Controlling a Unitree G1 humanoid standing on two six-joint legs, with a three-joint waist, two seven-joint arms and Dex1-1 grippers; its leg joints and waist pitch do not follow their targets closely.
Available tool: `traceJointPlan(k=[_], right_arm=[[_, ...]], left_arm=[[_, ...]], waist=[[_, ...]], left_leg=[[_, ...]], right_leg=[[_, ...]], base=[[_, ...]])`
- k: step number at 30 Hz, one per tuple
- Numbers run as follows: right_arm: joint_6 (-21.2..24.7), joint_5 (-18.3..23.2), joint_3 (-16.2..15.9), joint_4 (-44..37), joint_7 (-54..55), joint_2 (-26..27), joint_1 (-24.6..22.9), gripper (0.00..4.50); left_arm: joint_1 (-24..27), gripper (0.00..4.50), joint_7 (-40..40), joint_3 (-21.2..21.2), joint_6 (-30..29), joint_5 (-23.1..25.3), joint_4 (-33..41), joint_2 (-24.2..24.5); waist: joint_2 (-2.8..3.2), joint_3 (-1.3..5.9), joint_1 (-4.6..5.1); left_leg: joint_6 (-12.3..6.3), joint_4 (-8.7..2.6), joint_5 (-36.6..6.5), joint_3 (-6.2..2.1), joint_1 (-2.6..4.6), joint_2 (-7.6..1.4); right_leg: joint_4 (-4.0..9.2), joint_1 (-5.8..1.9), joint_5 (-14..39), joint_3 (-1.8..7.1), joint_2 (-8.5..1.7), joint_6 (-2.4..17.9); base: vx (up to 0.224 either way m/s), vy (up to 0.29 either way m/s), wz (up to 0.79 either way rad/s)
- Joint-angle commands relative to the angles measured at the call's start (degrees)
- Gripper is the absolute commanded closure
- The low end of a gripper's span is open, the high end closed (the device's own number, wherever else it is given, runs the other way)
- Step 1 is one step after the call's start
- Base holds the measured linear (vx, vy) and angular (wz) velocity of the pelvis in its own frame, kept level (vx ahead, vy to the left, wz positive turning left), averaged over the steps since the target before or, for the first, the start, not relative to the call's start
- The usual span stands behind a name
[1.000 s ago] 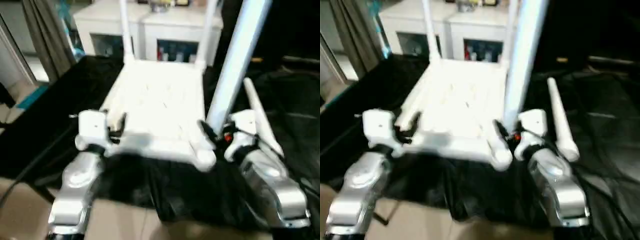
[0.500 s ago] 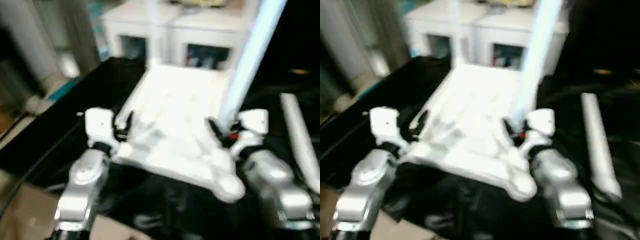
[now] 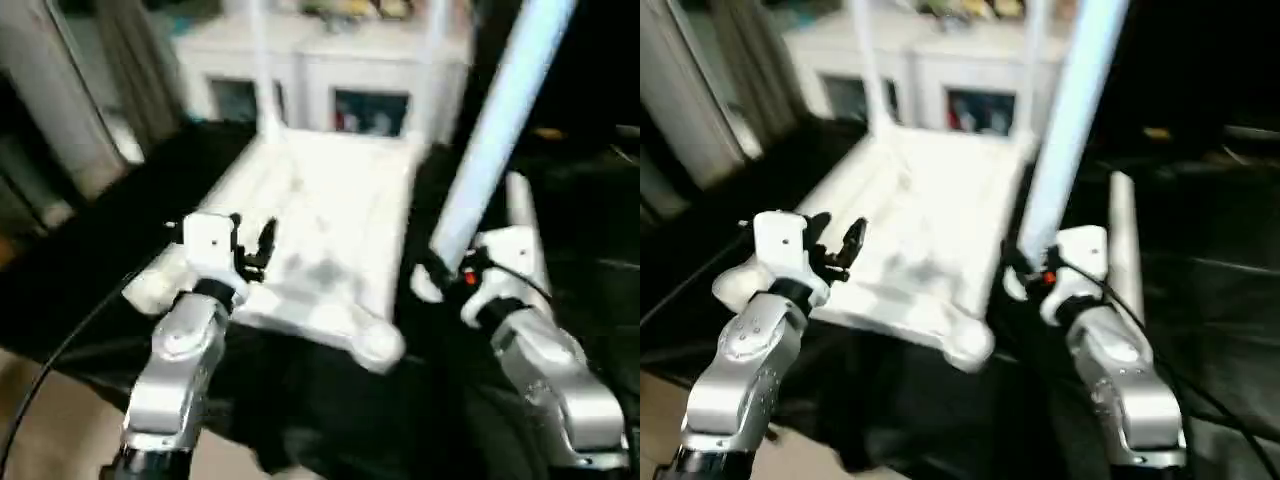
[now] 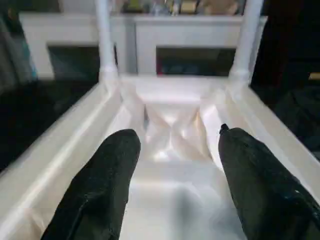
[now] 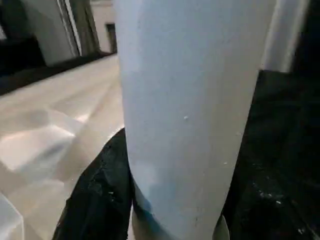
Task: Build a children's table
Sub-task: Move to table
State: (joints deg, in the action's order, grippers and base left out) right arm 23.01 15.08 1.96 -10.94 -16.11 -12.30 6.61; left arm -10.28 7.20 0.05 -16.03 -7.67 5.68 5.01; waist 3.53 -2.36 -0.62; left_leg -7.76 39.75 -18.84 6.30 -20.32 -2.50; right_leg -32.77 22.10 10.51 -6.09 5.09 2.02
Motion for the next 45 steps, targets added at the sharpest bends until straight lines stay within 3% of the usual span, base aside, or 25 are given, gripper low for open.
traceJointPlan(k=[1,2,3,4,6,9,10,13,15,16,18,19,20,21,24,27,28,30,31,34,36,37,38,41,45], right_arm=[[0.0,-0.3,-1.0,-1.2,0.0,0.5,0.7,2.57],[0.0,-0.3,-1.1,-1.1,0.1,0.6,0.8,2.57],[0.0,-0.3,-1.1,-1.0,0.0,0.6,0.9,2.57],[0.0,-0.3,-1.2,-1.0,0.0,0.7,1.0,2.57],[0.1,-0.2,-1.2,-1.1,-0.1,0.9,1.0,2.57],[0.2,-0.2,-1.5,-1.1,-0.2,1.0,1.2,2.57],[0.2,-0.2,-1.6,-1.0,-0.2,1.0,1.3,2.57],[0.2,-0.1,-1.6,-0.9,-0.1,1.1,1.2,2.57],[0.3,0.0,-1.6,-0.9,-0.1,1.1,1.2,2.57],[0.3,0.0,-1.6,-0.9,-0.1,1.1,1.1,2.57],[0.5,0.0,-1.8,-1.0,-0.2,1.2,1.1,2.57],[0.9,0.2,-1.8,-1.0,-0.1,1.3,1.1,2.57],[0.9,0.3,-1.8,-0.9,-0.1,1.5,1.1,2.57],[0.9,0.3,-1.8,-0.9,0.0,1.6,1.1,2.57],[1.2,0.5,-1.9,-0.9,0.3,1.9,1.0,2.57],[1.5,0.5,-1.6,-1.0,1.2,2.4,0.8,2.57],[1.4,0.3,-1.5,-0.9,1.5,2.5,0.8,2.57],[1.4,0.2,-1.4,-0.9,1.8,2.5,0.8,2.57],[1.4,0.3,-1.3,-0.8,1.8,2.6,0.8,2.57],[1.8,0.6,-0.8,-1.1,2.0,2.8,0.7,2.57],[2.0,0.6,-0.4,-1.2,2.1,2.9,0.8,2.57],[2.2,0.6,-0.2,-1.2,2.2,3.0,0.8,2.57],[2.2,0.6,-0.2,-1.2,2.2,3.0,0.8,2.57],[2.6,0.9,0.1,-1.4,2.3,2.8,1.0,2.57],[2.6,1.3,0.5,-1.6,2.5,3.1,1.5,2.57]], left_arm=[[-0.4,1.52,-0.4,1.9,-0.3,-0.2,-0.1,0.7],[-0.5,1.52,-0.2,2.1,-0.5,-0.4,0.1,0.8],[-0.5,1.52,-0.2,2.1,-0.9,-0.3,0.2,1.0],[-0.7,1.52,-0.2,2.1,-1.4,-0.2,0.1,1.2],[-0.8,1.52,0.0,2.2,-0.9,-0.5,-0.1,1.1],[-1.1,1.52,0.0,2.2,-1.4,-0.4,-0.5,1.6],[-1.2,1.52,0.2,2.3,-1.1,-0.4,-0.8,1.7],[-1.4,1.52,0.6,2.6,-0.3,-0.4,-1.0,1.7],[-1.5,1.52,0.8,2.6,-0.6,-0.4,-1.0,1.7],[-1.5,1.52,0.9,2.5,-0.6,-0.4,-1.0,1.8],[-1.5,1.52,1.2,2.4,-0.5,-0.5,-1.0,1.9],[-1.5,1.52,1.3,2.3,-0.5,-0.4,-1.1,2.0],[-1.5,1.52,1.3,2.3,-0.5,-0.5,-1.1,2.1],[-1.5,1.52,1.3,2.2,-0.6,-0.5,-1.1,2.1],[-1.5,1.52,1.3,2.2,0.0,-0.1,-1.2,2.4],[-1.7,1.52,0.5,1.5,0.2,2.1,-1.0,3.2],[-1.7,1.52,0.4,1.5,0.2,2.3,-1.0,3.3],[-1.6,1.52,0.6,1.6,0.2,2.1,-1.0,3.1],[-1.5,1.52,0.8,1.7,0.1,1.7,-1.0,2.9],[-1.0,1.52,1.1,2.4,0.4,0.1,-0.5,2.4],[-1.0,1.52,1.3,2.2,0.5,0.4,-0.5,2.7],[-1.0,1.52,1.4,2.2,0.5,0.3,-0.5,2.7],[-1.0,1.52,1.4,2.2,0.5,0.3,-0.5,2.7],[-1.0,1.52,2.7,2.3,1.0,-0.3,-0.5,2.7],[-0.9,1.52,3.0,2.5,1.6,-0.8,-0.3,2.5]], waist=[[1.56,4.42,0.17],[-0.32,3.50,1.62],[-4.66,3.75,-1.71],[-3.68,2.05,-0.90],[-3.87,1.41,-1.78],[-1.01,1.96,-1.84],[0.14,2.00,-1.20],[2.78,1.15,0.22],[2.22,-0.08,-0.07],[1.36,-0.18,-0.81],[-2.34,-0.92,0.54],[-1.99,0.36,0.05],[-0.60,1.77,-1.85],[-2.74,1.50,-2.21],[-2.42,1.55,-4.81],[-1.14,1.03,-2.53],[0.49,0.45,-1.15],[2.96,1.11,-2.15],[4.34,3.05,-0.71],[3.94,4.98,-0.31],[2.26,4.78,-1.20],[1.22,4.69,-1.27],[0.41,4.11,-1.64],[0.38,3.21,-2.41],[1.02,1.12,-0.02]], left_leg=[[-14.76,-6.67,5.9,-10.12,3.00,-17.99],[-11.37,-5.94,14.2,-5.86,5.06,-12.78],[-1.70,3.48,1.7,-0.43,-0.88,-1.55],[0.33,5.46,-1.1,-3.54,-2.83,-3.76],[6.68,5.41,1.0,-1.99,-2.57,-0.32],[3.95,-3.44,3.3,-1.47,0.34,-2.73],[2.49,-6.19,0.3,-3.09,1.01,-6.70],[3.51,-11.90,-23.2,-4.70,1.58,-14.19],[6.39,-14.35,-33.6,-3.60,1.06,-14.60],[8.90,-14.12,-38.0,-1.22,2.21,-12.89],[8.96,0.96,-19.5,3.29,9.99,-3.73],[5.71,-0.59,-7.1,1.51,3.82,-4.67],[4.82,-2.92,-2.8,0.93,2.43,-4.81],[4.17,-2.94,-3.4,0.88,2.37,-4.97],[8.35,4.17,-5.8,-2.66,1.35,-2.99],[6.53,-3.33,-10.6,-2.90,7.13,-1.47],[0.76,-14.37,-23.2,-6.53,2.41,-9.87],[6.30,-14.22,-27.4,-6.89,0.85,-13.10],[12.57,-11.99,-17.2,-8.79,4.46,-13.16],[14.70,-8.83,25.2,-10.02,6.44,-12.25],[17.90,-8.46,43.0,-7.06,4.19,-8.06],[18.80,-7.33,38.1,-6.14,3.65,-6.63],[16.90,-6.14,19.1,-4.53,-0.11,-6.54],[8.47,-8.29,2.5,-4.13,-1.48,-8.36],[15.72,-9.74,-30.8,0.19,7.97,-10.94]], right_leg=[[-4.42,-0.29,11.9,7.02,-15.84,-13.4],[-6.97,5.68,2.5,7.36,-15.29,0.7],[3.12,-0.28,0.5,14.90,-19.80,-2.9],[3.43,-1.37,10.4,14.58,-23.96,-5.7],[5.05,-0.66,35.9,10.62,-14.58,-15.2],[6.28,-1.34,37.2,7.21,-9.60,-10.0],[5.44,-0.83,32.0,5.19,-8.87,-7.4],[1.17,-2.58,13.4,3.02,-10.91,2.9],[-0.78,-2.89,14.4,2.80,-10.93,2.2],[-0.04,-2.22,23.4,3.18,-10.68,0.6],[13.62,7.08,60.5,0.58,-13.26,-6.7],[11.42,-0.87,61.5,5.01,-19.39,-7.4],[9.16,-2.56,56.9,10.38,-18.34,-6.8],[8.32,-2.39,53.9,11.21,-17.92,-5.0],[9.28,-2.78,37.1,23.02,-16.48,13.7],[8.50,2.81,40.8,18.88,-4.53,2.9],[-4.50,3.65,22.4,8.93,-3.67,1.7],[-7.74,3.43,2.4,4.33,-7.23,2.4],[-7.00,4.24,1.2,2.55,-7.68,1.6],[-7.24,3.93,6.7,2.59,-8.18,-5.7],[-2.22,-0.61,-3.2,4.31,-9.53,-4.4],[0.20,-1.69,-6.9,5.71,-11.26,-3.6],[0.57,-5.02,-12.5,8.60,-18.56,-0.5],[1.14,-5.12,-4.6,7.39,-16.53,4.3],[3.77,1.19,31.2,6.74,-9.40,1.3]], base=[[-0.025,-0.131,-0.02],[-0.025,-0.131,-0.02],[-0.015,-0.057,0.27],[-0.064,-0.033,0.13],[-0.088,-0.052,0.02],[-0.107,-0.011,0.10],[-0.086,0.066,0.09],[-0.085,0.079,0.11],[-0.094,0.059,0.15],[-0.022,-0.001,0.28],[-0.011,-0.001,0.14],[0.032,0.093,-0.17],[0.032,0.093,-0.17],[0.026,0.093,-0.23],[-0.076,0.087,-0.30],[-0.148,0.190,-0.35],[-0.191,0.220,-0.18],[-0.148,0.218,0.04],[-0.024,0.199,0.16],[-0.032,0.151,0.01],[-0.039,0.074,-0.05],[-0.051,-0.024,-0.06],[-0.051,-0.024,-0.06],[-0.063,-0.069,-0.02],[-0.084,-0.039,-0.22]])
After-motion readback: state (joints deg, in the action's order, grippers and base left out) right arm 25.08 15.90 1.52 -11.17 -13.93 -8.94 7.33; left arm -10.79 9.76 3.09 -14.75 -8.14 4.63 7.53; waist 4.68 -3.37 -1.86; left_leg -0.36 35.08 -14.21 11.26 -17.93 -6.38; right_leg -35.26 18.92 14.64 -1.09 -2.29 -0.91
